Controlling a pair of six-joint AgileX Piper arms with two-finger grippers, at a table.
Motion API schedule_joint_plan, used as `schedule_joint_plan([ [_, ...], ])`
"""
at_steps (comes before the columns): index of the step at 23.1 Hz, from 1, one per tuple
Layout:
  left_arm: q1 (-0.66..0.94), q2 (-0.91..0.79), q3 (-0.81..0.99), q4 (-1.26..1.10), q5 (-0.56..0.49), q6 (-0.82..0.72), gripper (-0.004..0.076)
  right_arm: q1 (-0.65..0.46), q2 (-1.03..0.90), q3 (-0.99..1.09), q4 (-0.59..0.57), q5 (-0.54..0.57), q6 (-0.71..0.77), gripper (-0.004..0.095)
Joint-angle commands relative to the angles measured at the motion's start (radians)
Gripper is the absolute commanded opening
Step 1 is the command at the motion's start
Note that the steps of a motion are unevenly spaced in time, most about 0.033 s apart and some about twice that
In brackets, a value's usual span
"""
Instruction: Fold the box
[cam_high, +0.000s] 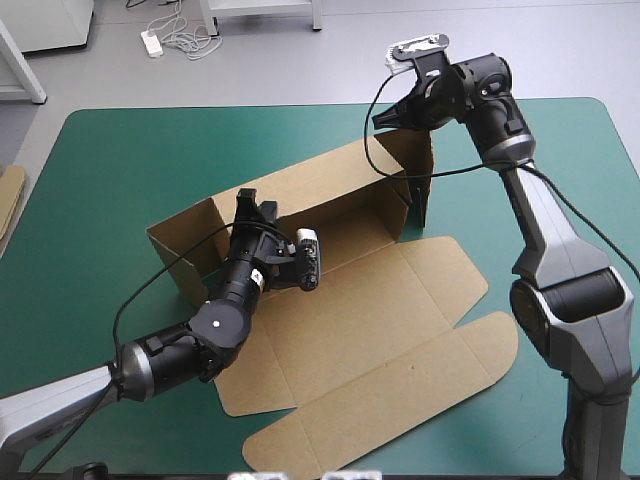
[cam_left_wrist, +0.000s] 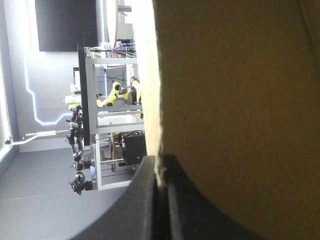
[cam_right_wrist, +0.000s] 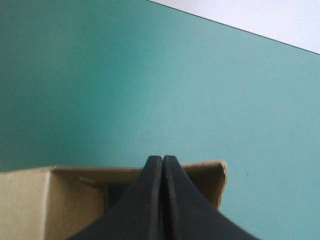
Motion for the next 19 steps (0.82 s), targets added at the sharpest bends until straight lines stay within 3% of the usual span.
schedule_joint_plan([
  [1, -0.002, -0.029, -0.023, 0.034, 0.020, -0.011, -0.0009, 0.001, 0.022, -0.161, -0.021, -0.069, -0.006, 0.0001],
  [5, -0.002, -0.029, -0.023, 0.034, 0.020, -0.011, -0.0009, -0.003, 0.104, -0.251, -0.017, -0.063, -0.006, 0.0001],
  [19, -0.002, -0.029, -0.023, 0.034, 0.012, -0.011, -0.0009, -0.056, 0.094, -0.199, -0.001, 0.105, -0.011, 0.0001],
])
